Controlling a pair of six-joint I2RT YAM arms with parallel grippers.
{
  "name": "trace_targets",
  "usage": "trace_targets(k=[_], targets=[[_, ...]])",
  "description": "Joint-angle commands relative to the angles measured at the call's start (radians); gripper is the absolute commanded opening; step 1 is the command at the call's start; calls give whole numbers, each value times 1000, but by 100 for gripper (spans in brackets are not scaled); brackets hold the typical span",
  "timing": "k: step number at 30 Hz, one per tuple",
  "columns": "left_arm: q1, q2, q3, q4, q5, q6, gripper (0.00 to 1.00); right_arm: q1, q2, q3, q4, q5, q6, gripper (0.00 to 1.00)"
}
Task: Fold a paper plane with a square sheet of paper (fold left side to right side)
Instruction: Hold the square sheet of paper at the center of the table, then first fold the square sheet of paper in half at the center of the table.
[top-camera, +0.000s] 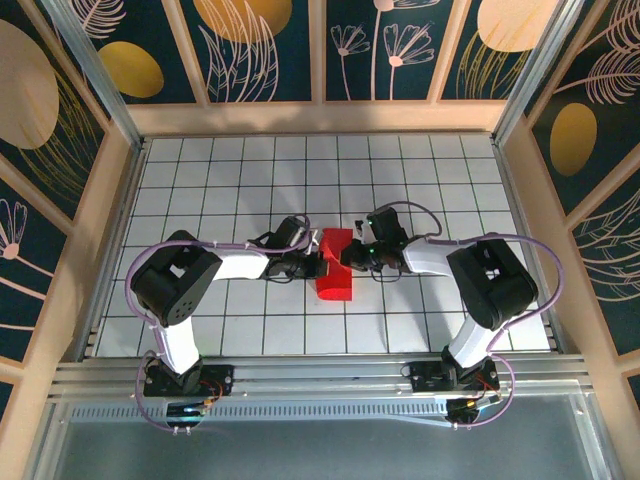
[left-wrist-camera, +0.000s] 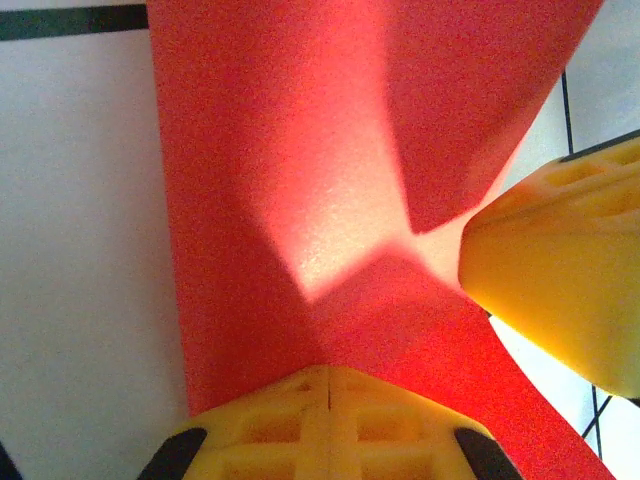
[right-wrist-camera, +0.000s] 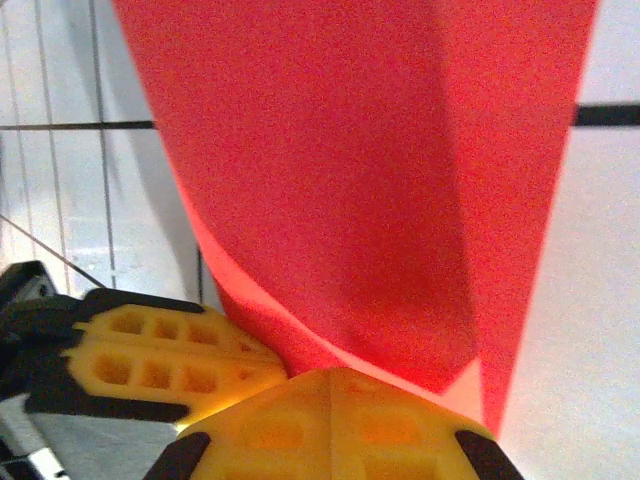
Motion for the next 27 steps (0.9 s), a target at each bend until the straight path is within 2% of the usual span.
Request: trace_targets(k=[1,10,27], targets=[[-6,34,7,-66,-43,16,0,29,25,51,48,-21,6,0],[-7,36,6,-71,-44,15,0,53,144,120,89,-28,20,0],[-16,-26,-117,-26,20,-58,0,24,257,106,-25,38,-21,0]])
